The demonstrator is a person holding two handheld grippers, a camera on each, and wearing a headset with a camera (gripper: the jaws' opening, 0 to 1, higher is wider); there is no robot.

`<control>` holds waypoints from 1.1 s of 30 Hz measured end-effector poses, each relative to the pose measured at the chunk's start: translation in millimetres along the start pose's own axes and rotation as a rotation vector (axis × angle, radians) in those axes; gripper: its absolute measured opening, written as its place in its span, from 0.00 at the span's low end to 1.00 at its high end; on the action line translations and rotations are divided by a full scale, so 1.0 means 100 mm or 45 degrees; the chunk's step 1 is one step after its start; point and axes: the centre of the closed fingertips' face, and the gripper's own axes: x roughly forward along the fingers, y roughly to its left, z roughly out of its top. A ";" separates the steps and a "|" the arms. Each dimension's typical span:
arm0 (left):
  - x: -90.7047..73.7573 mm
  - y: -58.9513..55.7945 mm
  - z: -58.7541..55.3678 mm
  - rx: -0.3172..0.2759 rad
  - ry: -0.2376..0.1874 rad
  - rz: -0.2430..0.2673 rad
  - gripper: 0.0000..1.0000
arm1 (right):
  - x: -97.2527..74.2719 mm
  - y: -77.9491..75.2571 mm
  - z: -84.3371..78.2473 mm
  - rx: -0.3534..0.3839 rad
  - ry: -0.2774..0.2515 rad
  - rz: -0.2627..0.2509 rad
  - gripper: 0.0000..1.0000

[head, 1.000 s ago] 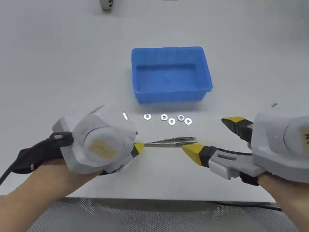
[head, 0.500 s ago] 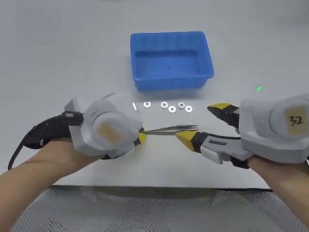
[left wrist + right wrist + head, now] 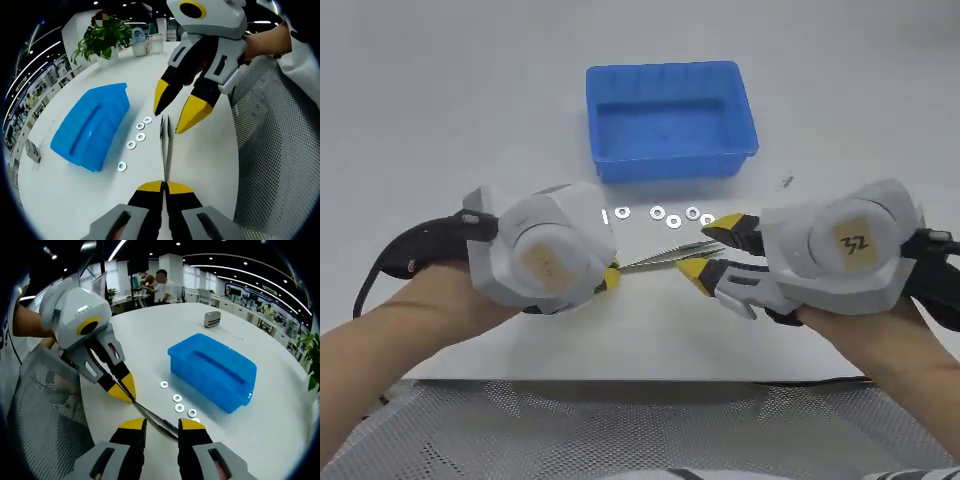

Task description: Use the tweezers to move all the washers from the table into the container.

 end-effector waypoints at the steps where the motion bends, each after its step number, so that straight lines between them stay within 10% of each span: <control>1: -0.02 0.00 0.02 -0.014 -0.003 -0.001 0.00 | 0.01 0.02 0.00 -0.014 0.009 0.012 0.22; 15: -0.54 0.04 0.50 -0.048 -0.162 0.030 0.00 | 0.04 0.11 0.10 -0.186 0.001 0.045 0.16; 33: -0.83 0.25 0.74 0.038 -0.219 0.097 0.00 | 0.26 0.10 0.50 -0.166 -0.137 0.102 0.07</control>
